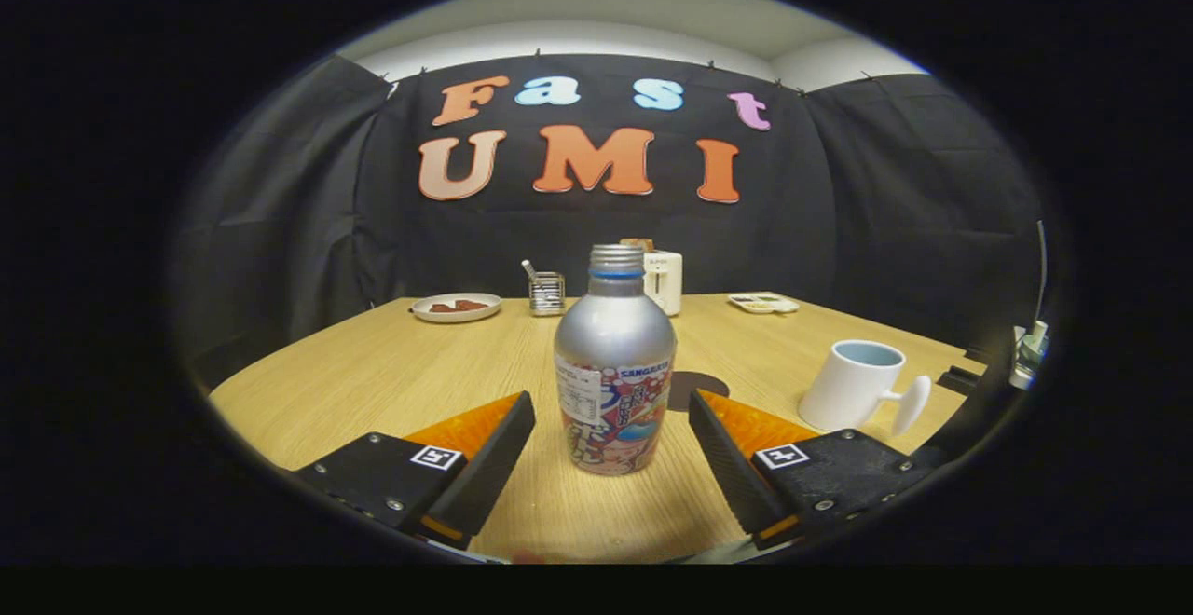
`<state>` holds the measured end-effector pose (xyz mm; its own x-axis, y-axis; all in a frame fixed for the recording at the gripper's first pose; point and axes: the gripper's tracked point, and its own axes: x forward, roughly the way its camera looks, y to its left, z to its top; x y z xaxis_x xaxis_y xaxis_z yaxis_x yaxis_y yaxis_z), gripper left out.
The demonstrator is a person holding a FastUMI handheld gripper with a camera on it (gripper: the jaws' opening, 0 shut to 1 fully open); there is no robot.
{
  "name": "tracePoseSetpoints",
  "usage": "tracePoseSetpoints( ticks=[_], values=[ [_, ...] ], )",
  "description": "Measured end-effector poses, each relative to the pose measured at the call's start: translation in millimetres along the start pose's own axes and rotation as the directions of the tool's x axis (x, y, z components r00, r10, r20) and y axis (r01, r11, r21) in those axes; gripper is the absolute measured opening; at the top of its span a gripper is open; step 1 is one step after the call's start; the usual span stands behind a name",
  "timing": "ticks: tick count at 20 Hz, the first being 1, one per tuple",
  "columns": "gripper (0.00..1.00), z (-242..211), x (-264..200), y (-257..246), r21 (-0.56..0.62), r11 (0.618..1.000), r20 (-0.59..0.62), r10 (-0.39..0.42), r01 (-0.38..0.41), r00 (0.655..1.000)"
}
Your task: Take the bottle from table, then pour the juice into the cup, finally place the bottle on the coaster
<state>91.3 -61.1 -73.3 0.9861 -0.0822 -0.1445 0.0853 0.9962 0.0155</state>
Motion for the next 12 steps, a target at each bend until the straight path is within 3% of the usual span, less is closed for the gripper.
tracePoseSetpoints(
  ticks=[8,9,10,12],
  values=[
    [0.98,-20,25,-1,-0.054,0.999,-0.045,0.003,-0.005,0.999],
    [0.93,-20,20,-2,-0.057,0.998,-0.055,-0.001,-0.002,0.999],
    [0.79,-16,21,-7,-0.032,0.999,-0.044,-0.019,0.018,0.999],
    [0.71,-16,15,-8,0.001,1.000,-0.057,-0.018,0.018,0.998]
  ],
)
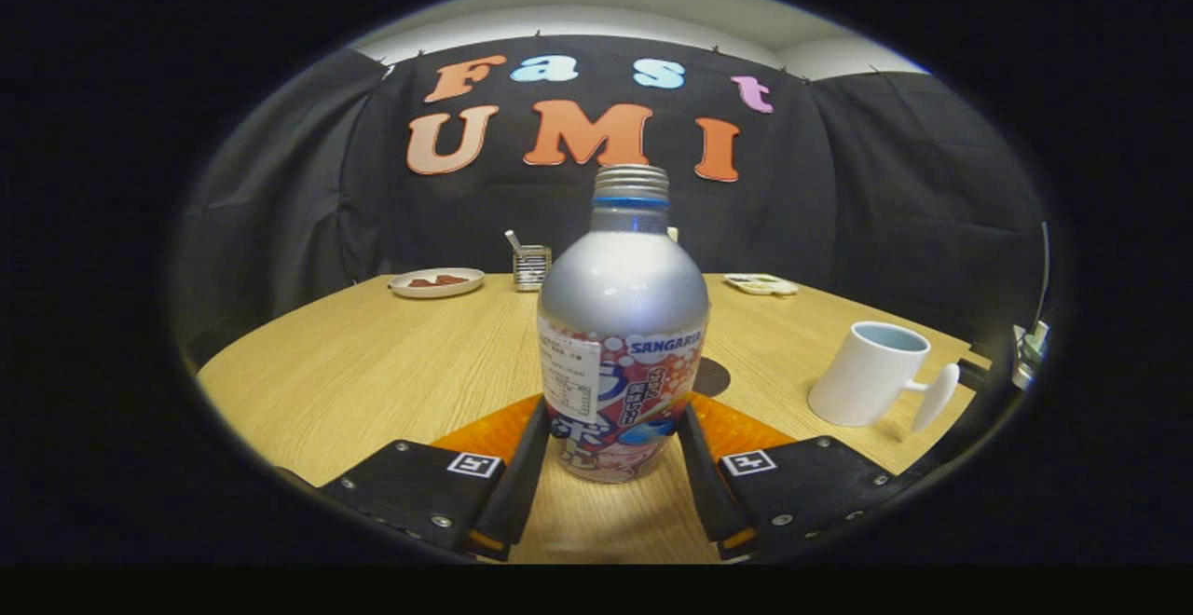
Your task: Take the bottle from table, then pour the juice into the cup, finally place the bottle on the coaster
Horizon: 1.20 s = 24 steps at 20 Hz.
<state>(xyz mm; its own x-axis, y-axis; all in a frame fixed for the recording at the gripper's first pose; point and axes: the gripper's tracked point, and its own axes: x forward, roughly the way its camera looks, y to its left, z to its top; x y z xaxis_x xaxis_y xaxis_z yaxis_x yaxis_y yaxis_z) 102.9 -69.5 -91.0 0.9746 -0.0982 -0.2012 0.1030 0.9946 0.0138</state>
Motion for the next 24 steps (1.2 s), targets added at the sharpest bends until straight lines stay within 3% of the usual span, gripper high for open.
tracePoseSetpoints(
  ticks=[3,5,12,16,22,24],
  values=[
    [0.69,15,-14,-5,0.077,0.997,0.029,0.002,-0.004,1.000],
    [0.69,24,-18,-2,0.166,0.985,0.036,0.042,-0.048,0.998],
    [0.69,45,-19,-4,0.485,0.863,0.029,0.148,-0.143,0.989],
    [0.69,55,-11,-11,0.628,0.762,0.033,0.174,-0.156,0.984],
    [0.69,63,13,-19,0.838,0.525,0.045,0.207,-0.150,0.977],
    [0.69,67,16,-20,0.871,0.468,0.052,0.212,-0.148,0.976]
  ],
)
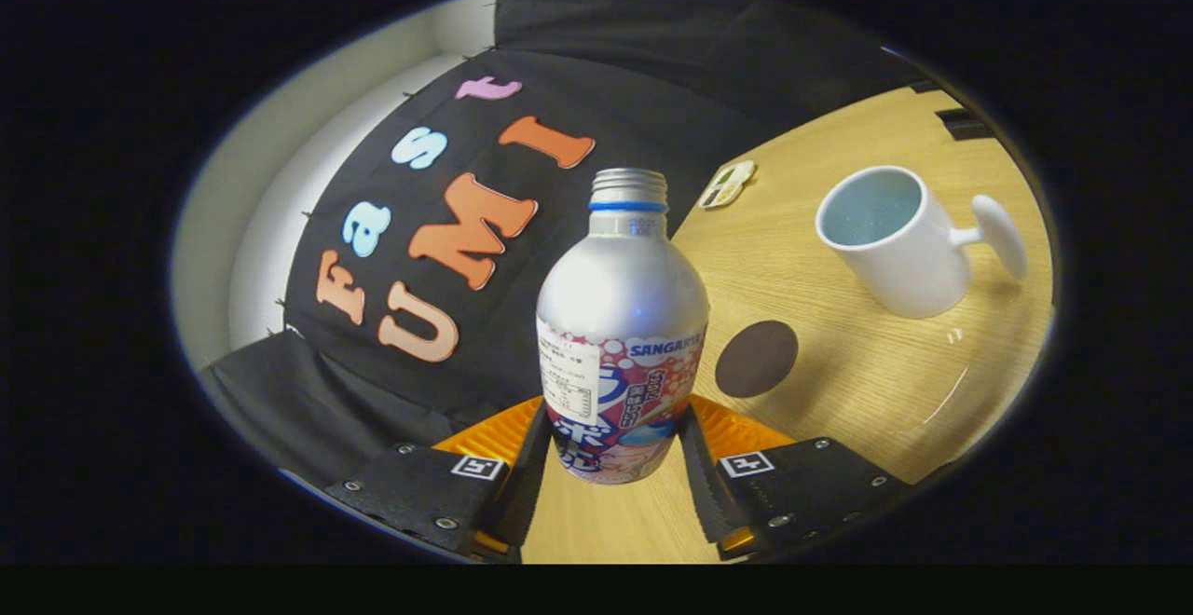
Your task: Take the bottle from table, then pour the juice into the cup, finally place the bottle on the coaster
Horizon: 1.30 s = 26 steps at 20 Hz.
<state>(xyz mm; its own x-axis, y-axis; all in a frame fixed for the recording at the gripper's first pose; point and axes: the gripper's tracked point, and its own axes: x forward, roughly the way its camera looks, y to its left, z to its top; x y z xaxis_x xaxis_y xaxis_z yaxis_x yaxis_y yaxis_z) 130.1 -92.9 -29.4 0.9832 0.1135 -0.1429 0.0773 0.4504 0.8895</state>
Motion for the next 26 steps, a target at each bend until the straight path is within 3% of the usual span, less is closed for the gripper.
tracePoseSetpoints(
  ticks=[5,11,26],
  values=[
    [0.69,9,1,7,0.151,0.988,0.002,0.013,-0.013,1.000],
    [0.69,29,0,29,0.371,0.926,0.045,0.062,-0.074,0.997],
    [0.68,51,4,35,0.606,0.790,0.071,0.060,-0.091,0.996]
  ],
)
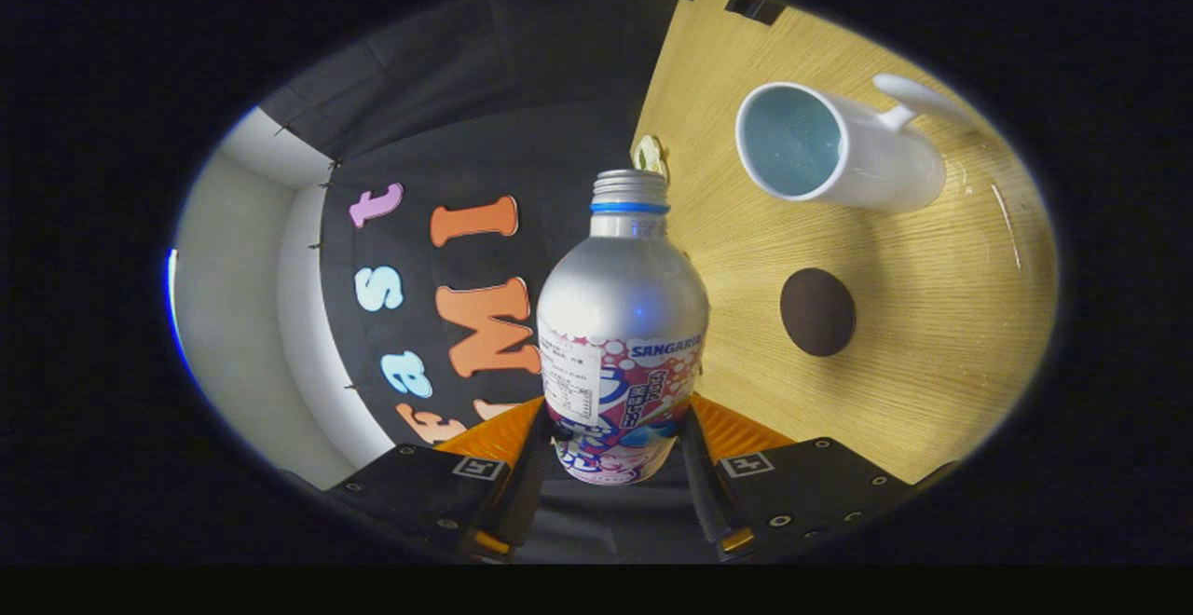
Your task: Take the bottle from table, then pour the juice into the cup, finally place the bottle on the coaster
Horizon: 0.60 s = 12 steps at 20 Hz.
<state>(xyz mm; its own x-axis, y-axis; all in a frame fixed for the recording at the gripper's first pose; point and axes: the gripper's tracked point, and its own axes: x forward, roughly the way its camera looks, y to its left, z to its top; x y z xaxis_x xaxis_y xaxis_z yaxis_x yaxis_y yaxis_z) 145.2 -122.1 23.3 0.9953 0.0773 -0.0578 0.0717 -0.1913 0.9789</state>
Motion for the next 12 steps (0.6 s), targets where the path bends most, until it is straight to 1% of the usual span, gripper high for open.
tracePoseSetpoints(
  ticks=[2,12],
  values=[
    [0.69,1,1,0,0.010,1.000,0.000,-0.009,0.009,1.000],
    [0.69,1,1,11,0.093,0.996,-0.009,0.010,-0.009,1.000]
  ],
)
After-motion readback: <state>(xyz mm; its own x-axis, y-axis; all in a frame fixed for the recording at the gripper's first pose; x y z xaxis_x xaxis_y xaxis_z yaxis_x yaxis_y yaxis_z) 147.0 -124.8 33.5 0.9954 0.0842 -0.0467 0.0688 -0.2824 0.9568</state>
